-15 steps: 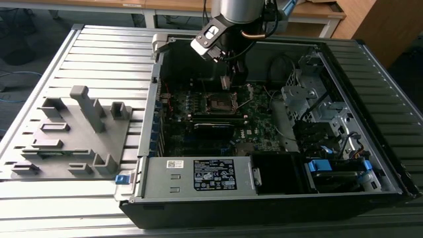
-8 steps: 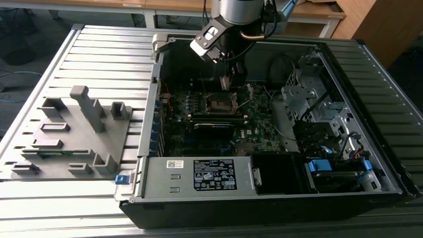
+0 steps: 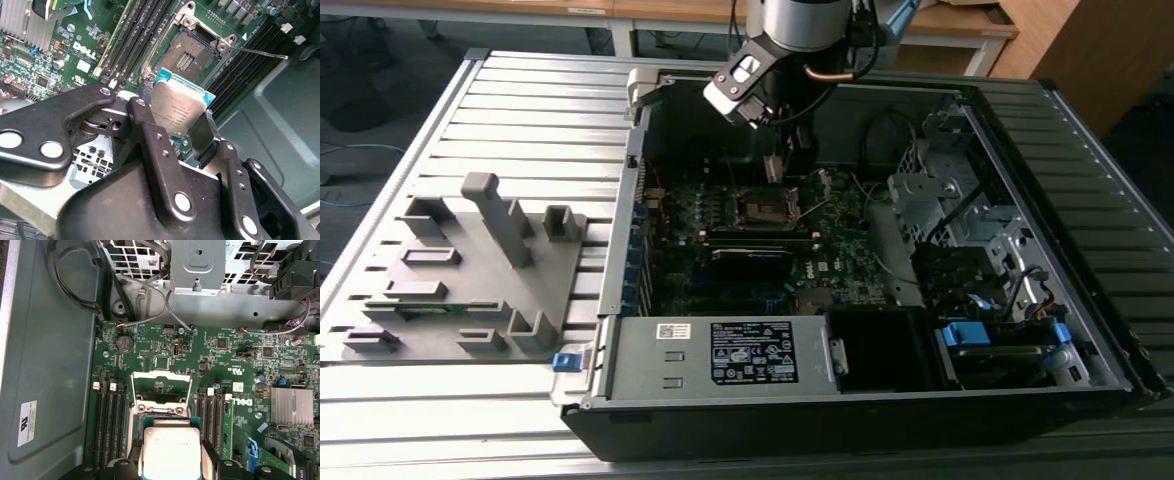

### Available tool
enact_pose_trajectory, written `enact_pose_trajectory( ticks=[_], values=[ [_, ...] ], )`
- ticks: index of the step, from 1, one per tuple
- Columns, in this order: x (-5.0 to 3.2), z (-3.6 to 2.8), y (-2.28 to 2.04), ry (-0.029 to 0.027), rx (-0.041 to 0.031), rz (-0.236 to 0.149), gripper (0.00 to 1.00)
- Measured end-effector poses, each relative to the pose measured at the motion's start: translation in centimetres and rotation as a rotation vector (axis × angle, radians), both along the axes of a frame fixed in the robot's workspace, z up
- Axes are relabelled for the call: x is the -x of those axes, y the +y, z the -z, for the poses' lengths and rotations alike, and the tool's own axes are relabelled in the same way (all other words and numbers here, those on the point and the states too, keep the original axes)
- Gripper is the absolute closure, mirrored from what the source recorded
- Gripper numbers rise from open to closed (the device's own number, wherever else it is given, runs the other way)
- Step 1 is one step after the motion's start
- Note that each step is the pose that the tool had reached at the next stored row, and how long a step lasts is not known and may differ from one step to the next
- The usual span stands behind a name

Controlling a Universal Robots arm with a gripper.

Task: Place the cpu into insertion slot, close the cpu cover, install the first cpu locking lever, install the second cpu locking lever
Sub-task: 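Place the cpu into insertion slot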

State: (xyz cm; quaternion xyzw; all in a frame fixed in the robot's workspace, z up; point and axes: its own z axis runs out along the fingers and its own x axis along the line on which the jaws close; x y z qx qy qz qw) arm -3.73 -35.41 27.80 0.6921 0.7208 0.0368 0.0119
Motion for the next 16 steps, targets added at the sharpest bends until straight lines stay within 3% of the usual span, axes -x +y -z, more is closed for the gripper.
enact_pose_trajectory(
  ticks=[16],
  values=[
    [0.00, 0.47, 0.00, 0.0001, 0.0002, 0.000, 0.46]
  ],
)
